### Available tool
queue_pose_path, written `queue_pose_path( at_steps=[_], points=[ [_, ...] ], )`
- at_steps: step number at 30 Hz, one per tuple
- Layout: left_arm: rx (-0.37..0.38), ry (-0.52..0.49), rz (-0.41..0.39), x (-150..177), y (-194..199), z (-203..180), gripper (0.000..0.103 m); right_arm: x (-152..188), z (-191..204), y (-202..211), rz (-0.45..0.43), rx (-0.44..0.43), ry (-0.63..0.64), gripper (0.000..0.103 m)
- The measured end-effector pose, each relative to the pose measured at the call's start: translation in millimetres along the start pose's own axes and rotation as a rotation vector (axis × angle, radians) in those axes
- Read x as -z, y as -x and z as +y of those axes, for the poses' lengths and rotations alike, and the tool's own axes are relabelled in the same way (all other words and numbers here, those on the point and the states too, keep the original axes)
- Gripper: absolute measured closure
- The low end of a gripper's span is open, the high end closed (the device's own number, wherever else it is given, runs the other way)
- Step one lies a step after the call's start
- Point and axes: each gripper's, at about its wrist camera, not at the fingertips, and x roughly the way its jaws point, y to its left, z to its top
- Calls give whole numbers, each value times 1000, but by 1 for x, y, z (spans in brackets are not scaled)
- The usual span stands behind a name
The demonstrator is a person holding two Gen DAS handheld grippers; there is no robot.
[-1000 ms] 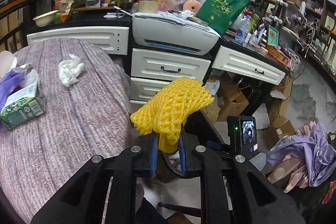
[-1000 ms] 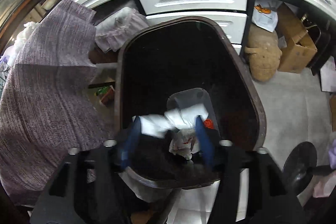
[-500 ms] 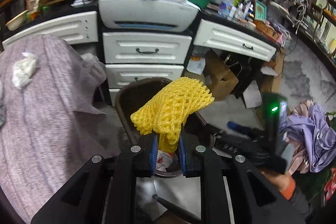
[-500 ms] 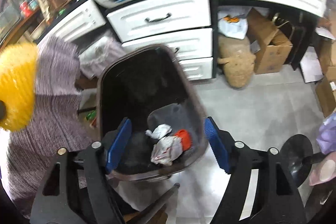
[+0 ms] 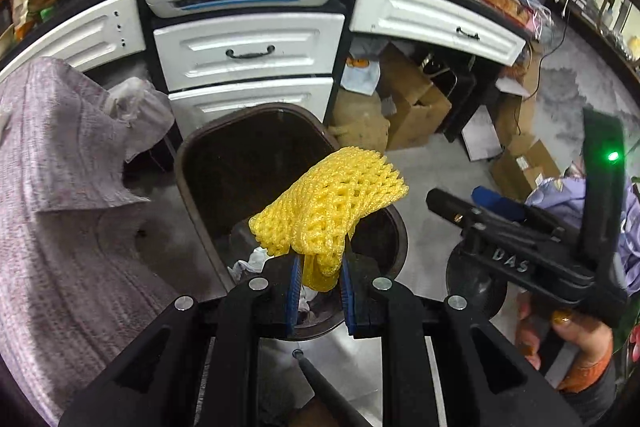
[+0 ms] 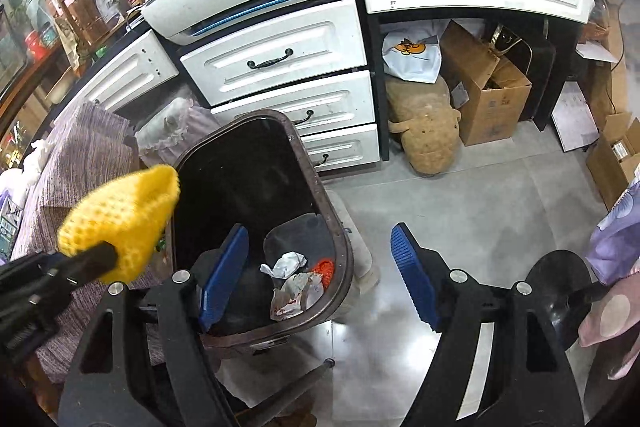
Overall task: Collect trash
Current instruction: 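Lower the yellow foam net into the black bin and open left tool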
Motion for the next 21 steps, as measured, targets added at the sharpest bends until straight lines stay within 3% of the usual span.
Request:
queue_pose_path(
  at_steps=[9,12,15,17,21],
  points=[
    [-4,-9,52,3,-21,0,86,2,-6,-3,12,3,-15,29],
    [-4,-3,57,3,-24,2,79,2,-5,-4,14,3,-14,29],
    [-17,2,55,3,-26,3,58,1,-4,-5,17,1,-12,29],
    [-28,12,47,4,-24,6,37,1,-4,-5,17,0,-11,29],
    [-51,23,22,3,-18,8,22,2,-2,-6,22,-5,-8,27]
  ],
)
